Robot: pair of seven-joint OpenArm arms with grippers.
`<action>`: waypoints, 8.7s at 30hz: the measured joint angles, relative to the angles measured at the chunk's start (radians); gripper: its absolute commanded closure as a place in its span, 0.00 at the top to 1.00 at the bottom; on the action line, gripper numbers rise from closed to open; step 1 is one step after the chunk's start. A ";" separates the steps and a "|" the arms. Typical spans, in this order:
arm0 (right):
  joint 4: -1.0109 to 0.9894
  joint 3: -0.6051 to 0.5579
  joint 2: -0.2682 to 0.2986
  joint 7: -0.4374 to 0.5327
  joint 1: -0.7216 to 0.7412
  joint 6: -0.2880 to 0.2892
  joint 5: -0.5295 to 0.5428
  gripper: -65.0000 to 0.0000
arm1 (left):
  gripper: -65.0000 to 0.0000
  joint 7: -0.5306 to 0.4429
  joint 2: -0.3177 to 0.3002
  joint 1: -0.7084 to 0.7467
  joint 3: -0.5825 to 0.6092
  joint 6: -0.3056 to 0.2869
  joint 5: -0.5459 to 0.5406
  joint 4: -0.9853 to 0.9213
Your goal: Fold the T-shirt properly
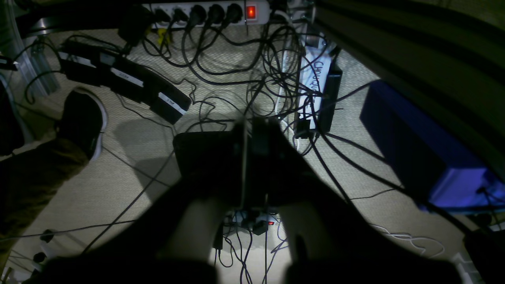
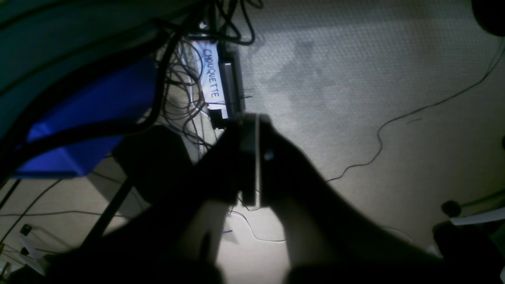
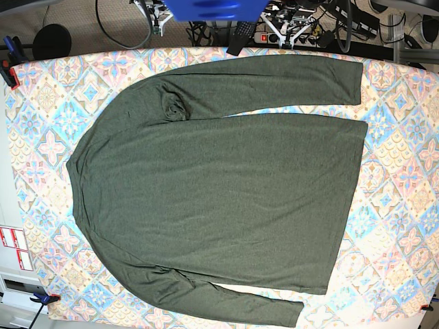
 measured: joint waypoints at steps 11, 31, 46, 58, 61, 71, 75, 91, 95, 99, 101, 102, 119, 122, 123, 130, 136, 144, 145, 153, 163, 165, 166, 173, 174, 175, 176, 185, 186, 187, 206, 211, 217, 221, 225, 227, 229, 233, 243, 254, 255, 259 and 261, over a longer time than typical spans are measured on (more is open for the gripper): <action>0.000 0.000 0.000 0.000 -0.002 0.000 0.000 0.00 | 0.00 0.000 -0.034 0.000 -0.002 0.000 0.000 0.000; 0.026 0.000 0.003 0.017 -0.037 0.000 0.000 0.00 | 0.00 -0.001 -0.067 0.062 0.000 -0.001 0.006 0.003; 0.439 0.063 -0.002 -0.001 -0.362 0.008 0.000 0.00 | 0.00 0.005 -0.169 0.406 0.004 -0.005 0.006 0.508; 0.827 0.146 0.003 -0.024 -0.576 0.009 -0.002 0.00 | 0.00 0.008 -0.210 0.639 0.005 -0.012 -0.001 0.898; 0.936 0.147 0.021 -0.081 -0.628 0.005 -0.002 0.00 | 0.00 0.010 -0.230 0.701 -0.004 0.000 -0.004 1.008; 1.279 0.213 0.022 -0.185 -0.722 0.003 0.000 0.00 | 0.00 0.244 -0.332 0.817 -0.004 0.008 -0.319 1.375; 1.403 0.213 0.020 -0.242 -0.739 0.006 -0.001 0.00 | 0.00 0.348 -0.401 0.815 -0.006 0.000 -0.502 1.519; 1.690 0.212 0.022 -0.409 -0.748 0.007 0.000 0.00 | 0.19 0.390 -0.409 0.760 -0.269 0.008 -0.717 1.643; 1.689 0.211 0.021 -0.465 -0.749 0.007 0.000 0.00 | 0.35 0.390 -0.375 0.715 -0.275 0.007 -0.715 1.601; 1.689 0.207 0.022 -0.467 -0.747 0.007 0.000 0.00 | 0.36 0.396 -0.345 0.659 -0.301 0.008 -0.718 1.484; 1.689 0.207 0.021 -0.468 -0.746 0.006 0.000 0.00 | 0.36 0.396 -0.344 0.625 -0.303 0.017 -0.713 1.434; 1.689 0.207 0.020 -0.469 -0.747 0.007 0.001 0.00 | 0.37 0.400 -0.345 0.613 -0.302 0.013 -0.715 1.419; 1.689 0.204 0.019 -0.472 -0.732 0.006 0.000 0.00 | 0.36 0.510 -0.299 0.534 -0.278 0.002 -0.711 1.373; 1.689 0.203 0.019 -0.472 -0.726 0.008 0.000 0.00 | 0.35 0.517 -0.298 0.515 -0.250 0.023 -0.699 1.377; 1.689 0.203 0.019 -0.470 -0.725 0.007 0.000 0.00 | 0.35 0.517 -0.299 0.512 -0.247 0.020 -0.698 1.377; 1.689 0.207 0.019 -0.472 -0.727 0.007 0.000 0.00 | 0.00 0.528 -0.296 0.510 -0.246 -0.042 -0.702 1.377; 1.695 0.206 0.019 -0.478 -0.716 0.007 0.000 0.00 | 0.00 0.532 -0.296 0.510 -0.249 -0.064 -0.706 1.376; 1.724 0.204 0.021 -0.470 -0.637 0.007 0.000 0.19 | 0.00 0.548 -0.290 0.513 -0.280 -0.072 -0.717 1.377; 1.724 0.204 0.021 -0.475 -0.632 0.007 0.000 0.21 | 0.00 0.555 -0.290 0.513 -0.286 -0.072 -0.717 1.377; 1.721 0.204 0.019 -0.636 -0.481 0.007 0.000 0.28 | 0.00 0.561 -0.293 0.512 -0.326 -0.074 -0.716 1.377; 1.714 0.204 0.019 -0.784 -0.277 0.005 0.000 0.28 | 0.00 0.560 -0.291 0.512 -0.325 -0.074 -0.716 1.377; 1.705 0.204 0.020 -0.788 -0.233 0.005 0.001 0.28 | 0.00 0.561 -0.291 0.512 -0.324 -0.074 -0.716 1.377; 1.692 0.204 0.020 -0.790 -0.215 0.005 0.001 0.28 | 0.00 0.561 -0.291 0.512 -0.324 -0.075 -0.716 1.377; 1.555 0.204 0.020 -0.811 -0.143 0.003 0.000 0.28 | 0.00 0.561 -0.291 0.512 -0.324 -0.074 -0.716 1.377; 1.542 0.204 0.019 -0.805 -0.134 0.003 0.001 0.28 | 0.00 0.561 -0.291 0.512 -0.324 -0.075 -0.716 1.377; 1.527 0.204 0.019 -0.801 -0.126 0.004 0.001 0.28 | 0.00 0.561 -0.291 0.512 -0.324 -0.074 -0.716 1.377; 1.513 0.204 0.019 -0.800 -0.119 0.005 0.001 0.28 | 0.00 0.561 -0.291 0.512 -0.325 -0.074 -0.716 1.377; 1.429 0.211 0.019 -0.797 -0.094 0.003 0.001 0.28 | 0.00 0.562 -0.291 0.512 -0.325 -0.074 -0.716 1.377; 1.428 0.211 0.020 -0.792 -0.095 0.004 0.001 0.28 | 0.00 0.562 -0.291 0.512 -0.324 -0.074 -0.716 1.377; 1.428 0.211 0.026 -0.780 -0.093 0.004 0.000 0.28 | 0.00 0.562 -0.291 0.512 -0.325 -0.074 -0.716 1.377; 1.302 0.209 0.085 -0.654 -0.068 0.002 0.013 0.27 | 0.00 0.562 -0.288 0.513 -0.322 -0.074 -0.713 1.377; 1.302 0.209 0.086 -0.659 -0.069 0.122 0.226 0.27 | 0.00 0.562 -0.288 0.515 -0.322 -0.074 -0.713 1.377; 1.296 0.209 0.086 -0.650 -0.084 0.140 0.313 0.19 | 0.00 0.562 -0.291 0.515 -0.323 -0.075 -0.713 1.377; 1.294 0.214 0.086 -0.651 -0.084 0.139 0.315 0.07 | 0.00 0.562 -0.291 0.515 -0.323 -0.075 -0.713 1.377; 1.294 0.216 0.086 -0.652 -0.084 0.139 0.313 0.00 | 0.00 0.562 -0.293 0.516 -0.323 -0.071 -0.712 1.390; 1.294 0.226 0.086 -0.652 -0.085 0.140 0.313 0.00 | 0.00 0.566 -0.293 0.521 -0.323 -0.072 -0.710 1.422; 1.297 0.260 0.082 -0.673 -0.086 0.153 0.317 0.00 | 0.00 0.562 -0.294 0.524 -0.323 -0.075 -0.710 1.452; 1.309 0.316 0.083 -0.677 -0.104 0.150 0.319 0.00 | 0.00 0.571 -0.291 0.538 -0.346 -0.075 -0.712 1.485; 1.450 0.330 0.081 -0.697 -0.204 0.142 0.313 0.00 | 0.00 0.568 -0.316 0.551 -0.407 -0.084 -0.713 1.574; 1.472 0.327 0.083 -0.696 -0.203 0.140 0.313 0.00 | 0.00 0.577 -0.318 0.357 -0.407 -0.079 -0.708 1.618; 1.472 0.327 0.081 -0.696 -0.203 0.141 0.314 0.00 | 0.00 0.578 -0.319 0.330 -0.407 -0.073 -0.707 1.618; 1.472 0.327 0.081 -0.697 -0.204 0.142 0.316 0.00 | 0.00 0.643 -0.316 0.222 -0.409 -0.076 -0.705 1.617; 1.472 0.327 0.082 -0.697 -0.204 0.142 0.315 0.00 | 0.00 0.692 -0.315 0.157 -0.408 -0.076 -0.705 1.617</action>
